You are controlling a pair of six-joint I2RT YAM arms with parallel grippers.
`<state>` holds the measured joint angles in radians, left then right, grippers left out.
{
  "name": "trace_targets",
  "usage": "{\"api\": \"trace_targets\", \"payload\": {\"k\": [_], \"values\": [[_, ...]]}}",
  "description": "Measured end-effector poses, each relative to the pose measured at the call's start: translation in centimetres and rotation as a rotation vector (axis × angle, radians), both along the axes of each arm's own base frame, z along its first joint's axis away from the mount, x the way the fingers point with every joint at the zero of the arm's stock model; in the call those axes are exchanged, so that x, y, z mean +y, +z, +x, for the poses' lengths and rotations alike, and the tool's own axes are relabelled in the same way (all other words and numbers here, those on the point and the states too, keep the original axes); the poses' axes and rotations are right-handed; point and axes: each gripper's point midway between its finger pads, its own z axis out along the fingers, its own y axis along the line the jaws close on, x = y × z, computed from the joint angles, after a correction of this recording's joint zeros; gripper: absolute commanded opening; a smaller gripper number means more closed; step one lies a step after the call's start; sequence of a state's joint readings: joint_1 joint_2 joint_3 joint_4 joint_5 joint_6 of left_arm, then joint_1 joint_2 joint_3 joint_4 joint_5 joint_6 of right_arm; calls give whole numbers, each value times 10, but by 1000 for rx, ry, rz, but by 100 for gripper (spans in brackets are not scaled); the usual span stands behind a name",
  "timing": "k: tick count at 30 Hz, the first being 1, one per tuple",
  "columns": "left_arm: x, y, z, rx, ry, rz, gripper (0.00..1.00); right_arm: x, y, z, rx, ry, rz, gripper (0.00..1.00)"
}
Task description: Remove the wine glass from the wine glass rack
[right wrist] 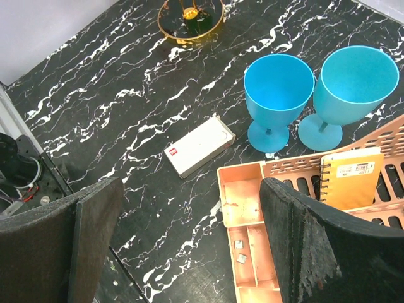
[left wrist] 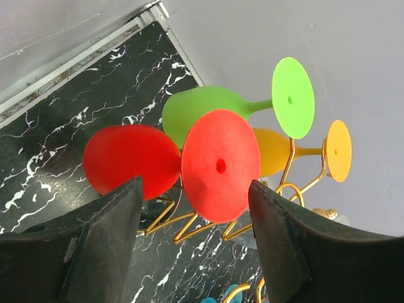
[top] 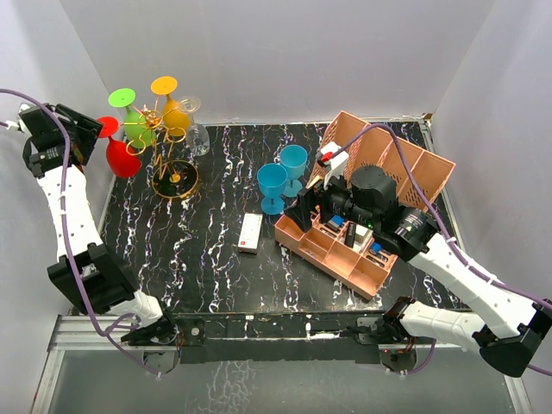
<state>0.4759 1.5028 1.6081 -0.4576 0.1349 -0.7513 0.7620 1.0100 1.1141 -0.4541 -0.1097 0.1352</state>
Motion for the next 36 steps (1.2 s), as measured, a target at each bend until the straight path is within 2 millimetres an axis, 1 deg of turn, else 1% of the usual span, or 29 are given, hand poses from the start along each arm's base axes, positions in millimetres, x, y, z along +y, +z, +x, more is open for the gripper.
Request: {"api": "trace_targets", "payload": {"k": [5,9,14,21,36], "values": [[3,-5,8,-3,-11,2,57,1,4,1,-16,3,12,99],[4,-11,15,0,-22,1,52,1,-1,1,-11,3,7,99],[6,-22,22,15,-33,-11,44,1,0,1,-14,3,10,99],[6,-18,25,-4,-43,-5,28,2,1,1,-16,3,12,99],[7,5,28,-48,-53,30,9,1,1,1,-18,3,13,99]]}}
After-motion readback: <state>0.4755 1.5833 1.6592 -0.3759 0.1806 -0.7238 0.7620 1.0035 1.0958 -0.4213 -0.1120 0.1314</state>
